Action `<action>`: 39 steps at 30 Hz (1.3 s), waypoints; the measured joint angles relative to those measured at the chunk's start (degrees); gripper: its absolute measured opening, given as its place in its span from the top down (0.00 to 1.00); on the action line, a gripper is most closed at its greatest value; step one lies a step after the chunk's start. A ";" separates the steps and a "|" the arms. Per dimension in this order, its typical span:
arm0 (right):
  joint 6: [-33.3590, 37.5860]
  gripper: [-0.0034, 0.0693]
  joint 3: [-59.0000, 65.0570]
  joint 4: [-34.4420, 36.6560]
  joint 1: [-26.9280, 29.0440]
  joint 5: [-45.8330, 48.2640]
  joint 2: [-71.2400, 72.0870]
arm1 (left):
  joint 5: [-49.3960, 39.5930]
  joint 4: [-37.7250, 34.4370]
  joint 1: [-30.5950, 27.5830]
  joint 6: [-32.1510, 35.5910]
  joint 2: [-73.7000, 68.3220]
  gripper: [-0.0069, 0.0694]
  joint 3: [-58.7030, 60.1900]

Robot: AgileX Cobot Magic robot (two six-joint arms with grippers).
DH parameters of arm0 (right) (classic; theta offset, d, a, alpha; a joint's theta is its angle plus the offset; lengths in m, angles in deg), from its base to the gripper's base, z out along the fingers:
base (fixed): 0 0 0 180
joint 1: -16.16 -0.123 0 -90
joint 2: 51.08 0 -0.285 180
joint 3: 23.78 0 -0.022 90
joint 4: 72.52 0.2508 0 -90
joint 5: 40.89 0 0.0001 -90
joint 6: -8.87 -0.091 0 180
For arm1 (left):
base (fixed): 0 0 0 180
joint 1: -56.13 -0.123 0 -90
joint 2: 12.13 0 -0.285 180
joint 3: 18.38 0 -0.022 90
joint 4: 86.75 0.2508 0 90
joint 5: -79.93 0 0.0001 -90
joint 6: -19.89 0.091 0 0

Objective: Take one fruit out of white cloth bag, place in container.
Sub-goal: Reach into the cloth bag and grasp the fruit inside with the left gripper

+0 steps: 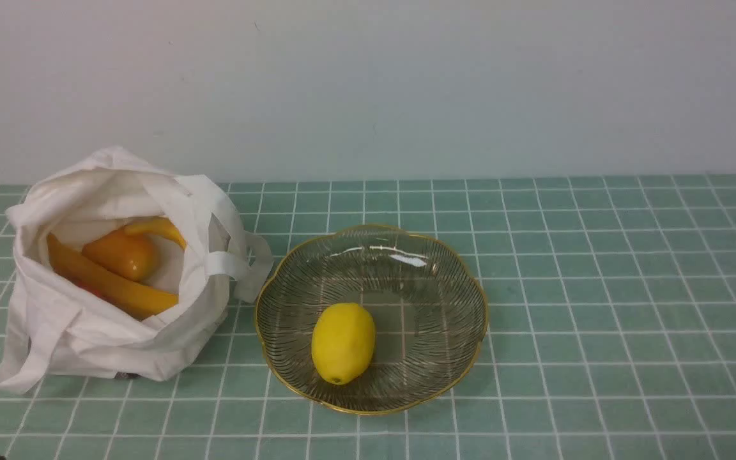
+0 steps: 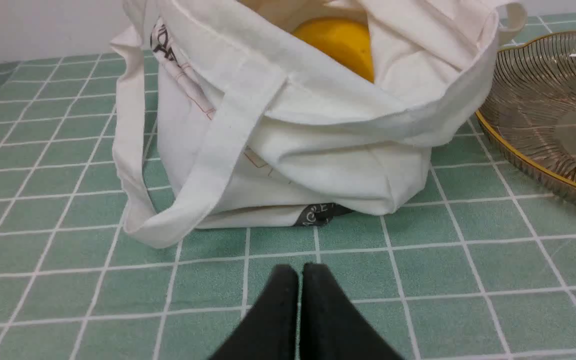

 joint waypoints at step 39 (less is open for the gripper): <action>0.00 0.97 0.00 0.00 0.00 0.00 0.00 | 10.58 -20.14 0.00 -11.31 0.00 0.92 0.15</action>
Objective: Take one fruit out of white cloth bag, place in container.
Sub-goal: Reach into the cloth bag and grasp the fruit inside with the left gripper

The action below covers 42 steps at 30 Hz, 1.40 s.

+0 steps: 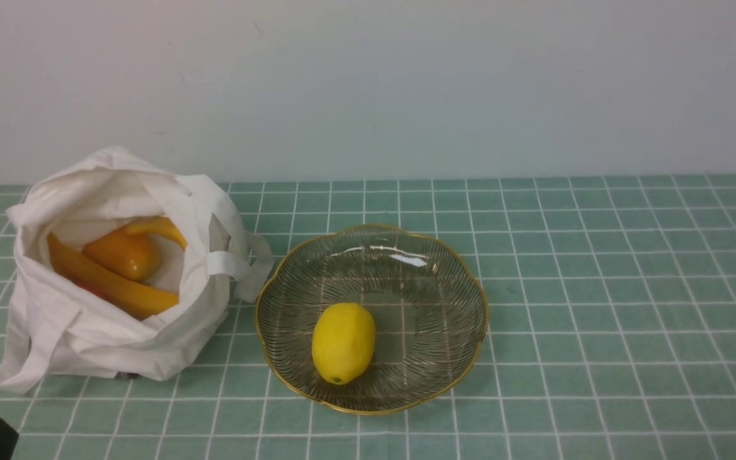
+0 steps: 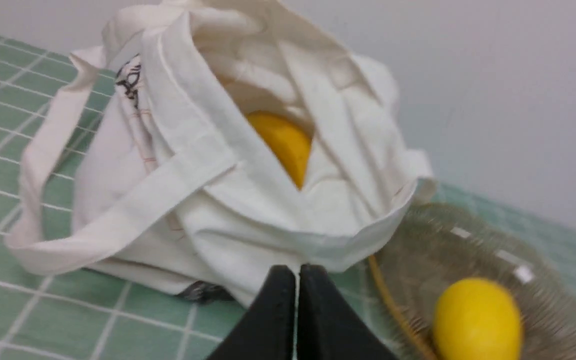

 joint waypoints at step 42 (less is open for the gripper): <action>0.00 0.97 0.00 0.00 0.00 0.00 0.00 | -35.09 13.61 0.00 5.96 -98.47 0.92 -74.29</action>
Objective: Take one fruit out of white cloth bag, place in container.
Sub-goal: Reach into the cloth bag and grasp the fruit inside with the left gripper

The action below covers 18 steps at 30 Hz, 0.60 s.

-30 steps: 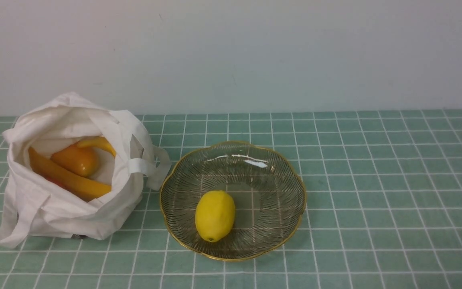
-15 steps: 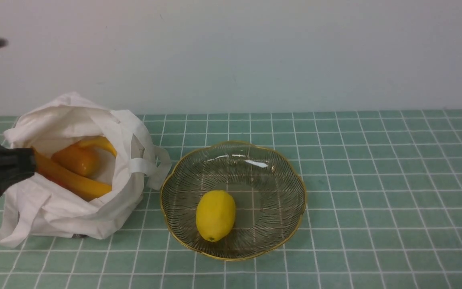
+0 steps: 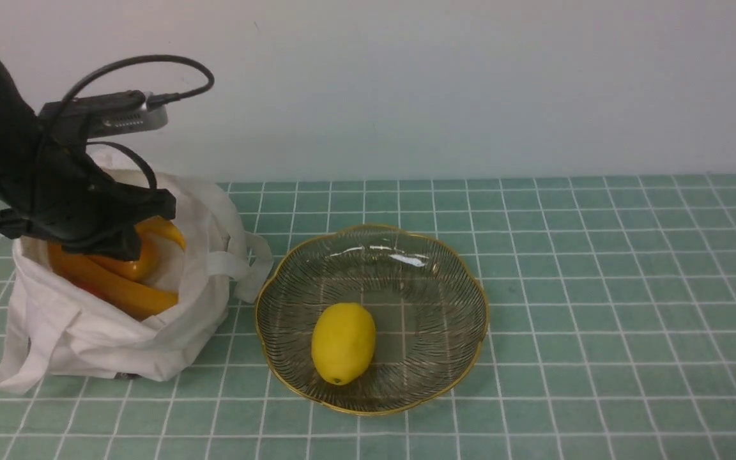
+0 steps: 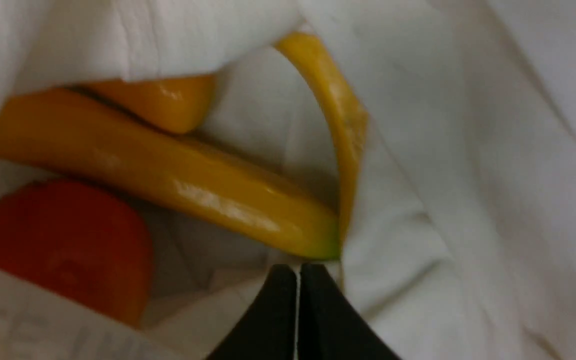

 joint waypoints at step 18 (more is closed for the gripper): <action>0.00 0.97 0.00 0.00 0.00 0.00 0.00 | 5.52 27.10 0.00 -23.96 -16.62 0.44 -9.69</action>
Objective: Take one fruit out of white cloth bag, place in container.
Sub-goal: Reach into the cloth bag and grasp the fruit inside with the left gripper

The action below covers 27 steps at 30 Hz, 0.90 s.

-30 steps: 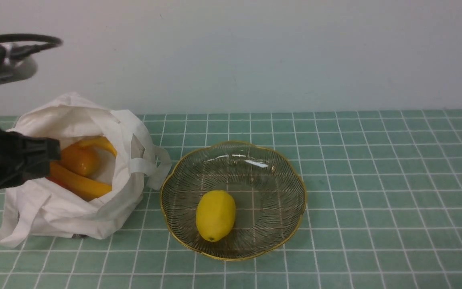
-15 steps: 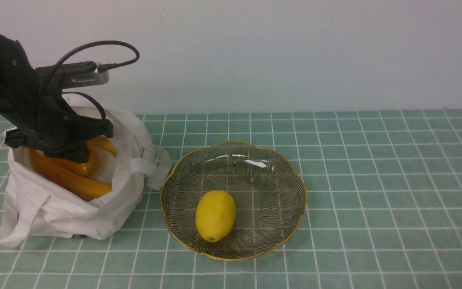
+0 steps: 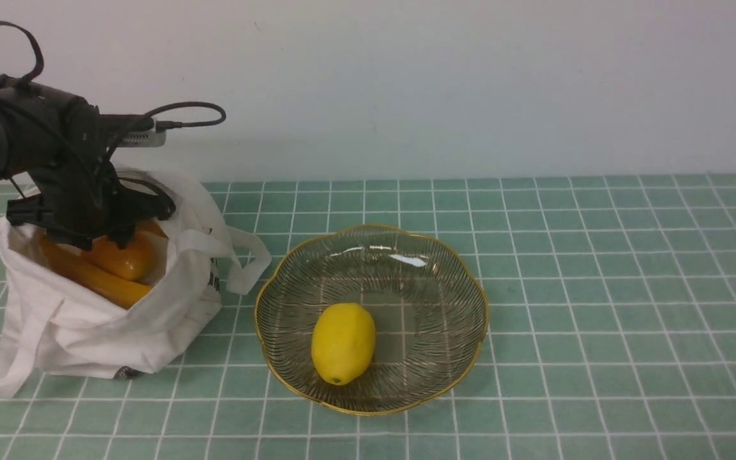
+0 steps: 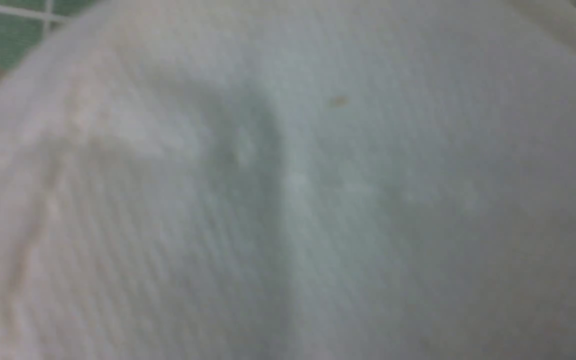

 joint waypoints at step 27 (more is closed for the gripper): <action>0.00 0.97 0.00 0.00 0.00 0.00 0.00 | 3.94 -5.53 -0.70 -7.35 -4.93 0.17 -0.71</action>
